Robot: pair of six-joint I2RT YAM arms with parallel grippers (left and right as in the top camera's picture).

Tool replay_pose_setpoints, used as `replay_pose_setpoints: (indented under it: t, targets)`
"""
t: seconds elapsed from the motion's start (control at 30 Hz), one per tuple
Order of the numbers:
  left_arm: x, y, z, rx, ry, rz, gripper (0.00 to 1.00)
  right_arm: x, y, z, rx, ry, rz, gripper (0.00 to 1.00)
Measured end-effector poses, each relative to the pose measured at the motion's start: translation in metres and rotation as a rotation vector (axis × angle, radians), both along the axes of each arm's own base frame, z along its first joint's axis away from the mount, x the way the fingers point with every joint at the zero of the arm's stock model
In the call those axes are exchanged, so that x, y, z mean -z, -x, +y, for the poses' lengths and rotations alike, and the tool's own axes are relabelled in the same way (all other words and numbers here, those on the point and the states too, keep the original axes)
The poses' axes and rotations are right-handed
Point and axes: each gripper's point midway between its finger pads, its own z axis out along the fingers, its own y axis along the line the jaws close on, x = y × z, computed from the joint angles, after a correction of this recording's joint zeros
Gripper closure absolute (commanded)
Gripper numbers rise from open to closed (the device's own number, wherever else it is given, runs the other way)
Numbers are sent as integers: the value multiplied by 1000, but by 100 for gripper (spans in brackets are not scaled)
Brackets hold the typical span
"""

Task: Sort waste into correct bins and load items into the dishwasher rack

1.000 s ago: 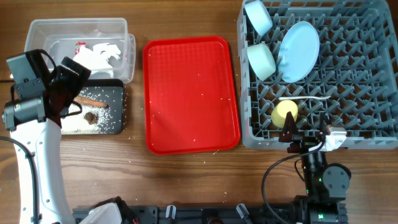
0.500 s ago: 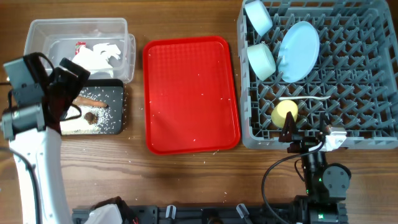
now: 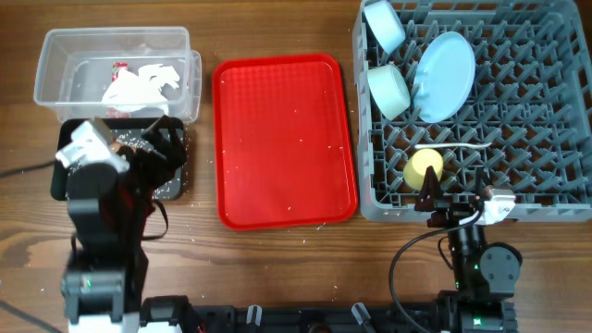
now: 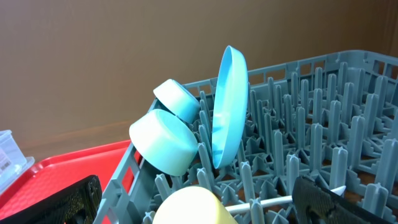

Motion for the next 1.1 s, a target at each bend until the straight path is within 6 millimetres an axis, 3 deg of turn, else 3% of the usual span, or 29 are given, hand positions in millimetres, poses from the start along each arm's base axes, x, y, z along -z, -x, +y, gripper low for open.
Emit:
replay_pose_setpoints:
  t: [0.23, 0.6, 0.8, 1.1]
  targets:
    - [9, 16, -7, 70, -123, -230, 0, 0, 0, 0, 0, 0, 0, 0]
    - [55, 32, -8, 93, -232, -319, 0, 0, 0, -1, 3, 0, 0, 0]
    - [47, 37, -8, 91, -286, -400, 0, 0, 0, -1, 3, 0, 0, 0]
    - [52, 39, -9, 97, -336, -437, 0, 0, 0, -1, 3, 0, 0, 0]
